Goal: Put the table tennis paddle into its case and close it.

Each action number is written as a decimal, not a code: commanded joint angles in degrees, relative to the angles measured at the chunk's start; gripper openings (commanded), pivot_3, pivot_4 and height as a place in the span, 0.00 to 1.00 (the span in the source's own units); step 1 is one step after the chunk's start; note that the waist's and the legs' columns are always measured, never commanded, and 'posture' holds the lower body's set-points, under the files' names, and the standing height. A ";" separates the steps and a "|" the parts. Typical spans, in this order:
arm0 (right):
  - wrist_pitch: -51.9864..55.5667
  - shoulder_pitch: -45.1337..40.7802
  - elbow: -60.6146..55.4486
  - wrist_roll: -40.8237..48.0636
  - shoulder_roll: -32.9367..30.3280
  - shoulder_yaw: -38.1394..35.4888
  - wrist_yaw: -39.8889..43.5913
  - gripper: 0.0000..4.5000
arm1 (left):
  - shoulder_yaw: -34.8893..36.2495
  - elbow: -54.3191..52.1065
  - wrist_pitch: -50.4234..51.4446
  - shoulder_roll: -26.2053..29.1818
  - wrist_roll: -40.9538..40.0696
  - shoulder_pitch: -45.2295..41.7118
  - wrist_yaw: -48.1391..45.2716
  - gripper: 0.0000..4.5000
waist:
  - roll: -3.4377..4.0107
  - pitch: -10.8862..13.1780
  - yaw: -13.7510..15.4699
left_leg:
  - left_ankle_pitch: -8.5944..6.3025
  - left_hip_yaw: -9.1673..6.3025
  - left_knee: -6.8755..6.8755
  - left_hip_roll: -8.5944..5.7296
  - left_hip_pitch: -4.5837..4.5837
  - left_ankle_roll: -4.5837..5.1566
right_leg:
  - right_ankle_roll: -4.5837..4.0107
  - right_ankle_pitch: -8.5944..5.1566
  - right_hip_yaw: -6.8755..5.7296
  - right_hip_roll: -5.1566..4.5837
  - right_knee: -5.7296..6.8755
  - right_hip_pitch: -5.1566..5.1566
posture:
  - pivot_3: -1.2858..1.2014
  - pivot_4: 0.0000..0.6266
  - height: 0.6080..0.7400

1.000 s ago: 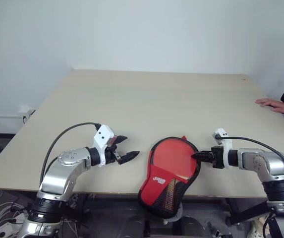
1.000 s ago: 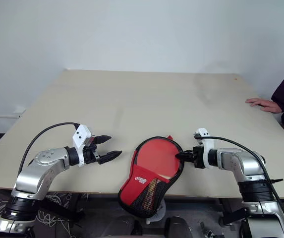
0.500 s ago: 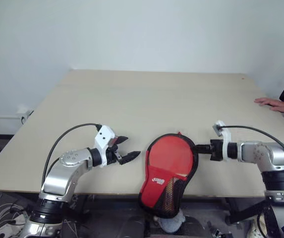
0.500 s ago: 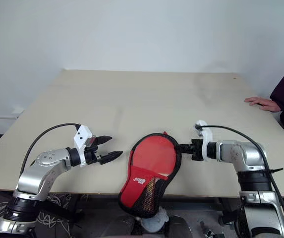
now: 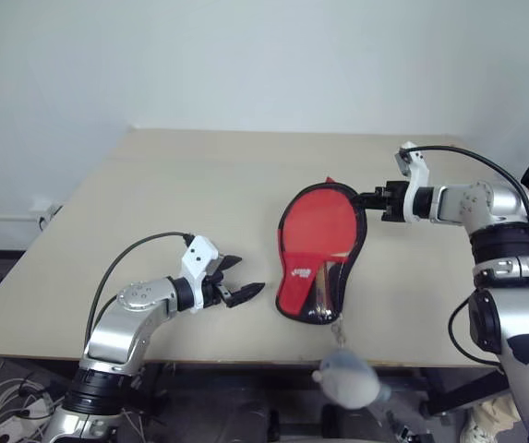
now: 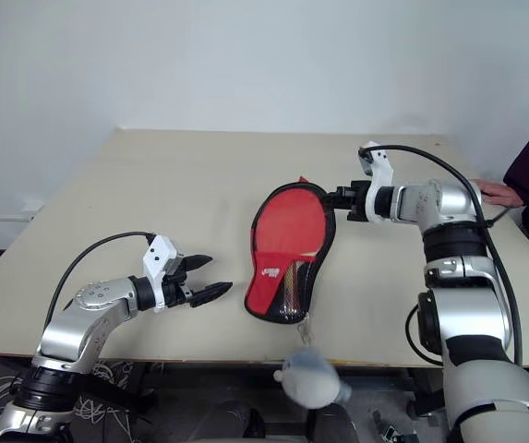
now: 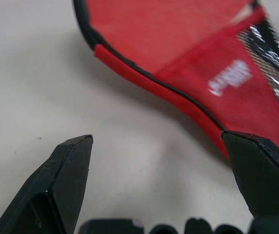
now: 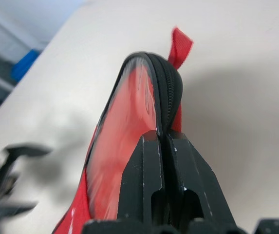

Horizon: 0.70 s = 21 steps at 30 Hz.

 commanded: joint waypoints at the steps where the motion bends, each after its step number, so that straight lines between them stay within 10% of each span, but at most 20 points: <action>1: -13.45 -5.35 11.20 -5.31 0.78 -0.67 -3.87 0.00 | 1.04 -1.50 -0.66 0.45 -0.06 -0.84 0.30 1.00 | 0.00 0.00 -0.15 | 0.00 0.00 0.00 -0.01 0.01 0.00 | 0.00 0.00 0.01 0.00 0.00 0.01 | 0.52 0.00 0.92; 17: -35.21 -4.71 28.41 -17.36 5.56 -1.05 -8.10 0.00 | 1.05 -1.84 -0.50 0.44 -0.32 -0.83 1.24 1.00 | 0.07 0.04 -2.81 | 0.39 0.16 -0.21 -0.07 0.22 -0.21 | 0.09 0.02 0.42 0.10 0.11 0.04 | 0.52 0.00 0.92; 21: -35.55 -4.60 28.56 -18.11 6.13 -1.79 -7.75 0.26 | 1.18 -1.94 -0.45 0.45 -0.27 -0.74 1.63 1.00 | 0.07 0.04 -2.81 | 0.41 0.15 -0.30 -0.05 0.26 -0.22 | 0.09 0.02 0.45 0.13 0.14 0.02 | 0.52 0.00 0.92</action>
